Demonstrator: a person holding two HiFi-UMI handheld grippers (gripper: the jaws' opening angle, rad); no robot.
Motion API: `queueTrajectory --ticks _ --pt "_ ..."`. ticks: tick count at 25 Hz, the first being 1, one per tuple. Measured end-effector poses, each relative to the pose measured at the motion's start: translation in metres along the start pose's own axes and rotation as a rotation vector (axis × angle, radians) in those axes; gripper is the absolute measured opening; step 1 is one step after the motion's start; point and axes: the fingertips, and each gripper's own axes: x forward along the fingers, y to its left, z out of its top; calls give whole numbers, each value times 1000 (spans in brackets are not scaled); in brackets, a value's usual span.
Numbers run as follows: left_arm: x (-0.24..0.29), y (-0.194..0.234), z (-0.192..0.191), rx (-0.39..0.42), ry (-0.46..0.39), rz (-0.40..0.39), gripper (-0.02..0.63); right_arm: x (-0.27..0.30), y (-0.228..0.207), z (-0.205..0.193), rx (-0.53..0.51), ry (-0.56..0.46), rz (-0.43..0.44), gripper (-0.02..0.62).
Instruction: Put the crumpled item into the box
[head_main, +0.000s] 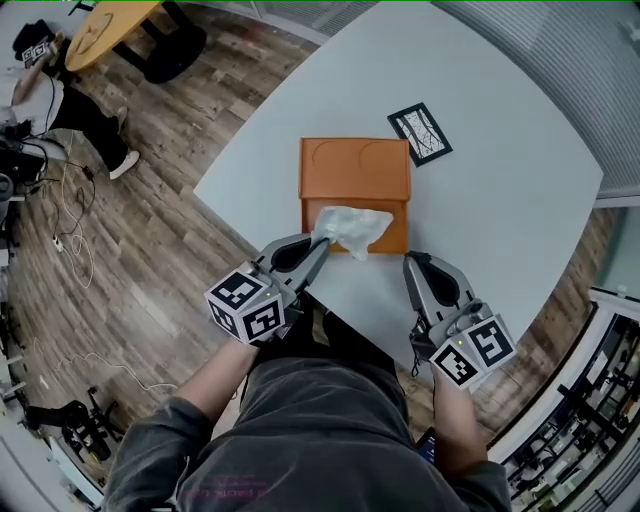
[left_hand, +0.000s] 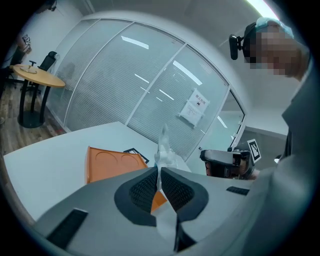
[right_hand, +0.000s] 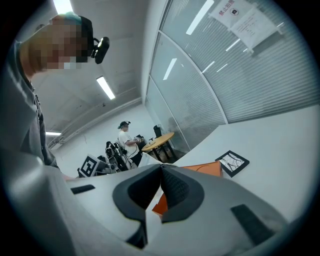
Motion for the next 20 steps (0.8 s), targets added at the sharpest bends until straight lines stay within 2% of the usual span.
queueTrajectory --ticks 11,20 --pt "30 45 -21 -10 115 -16 35 25 -21 -19 51 31 -73 5" --pt "50 65 -28 77 216 -52 35 43 -33 -28 88 52 -129 5"
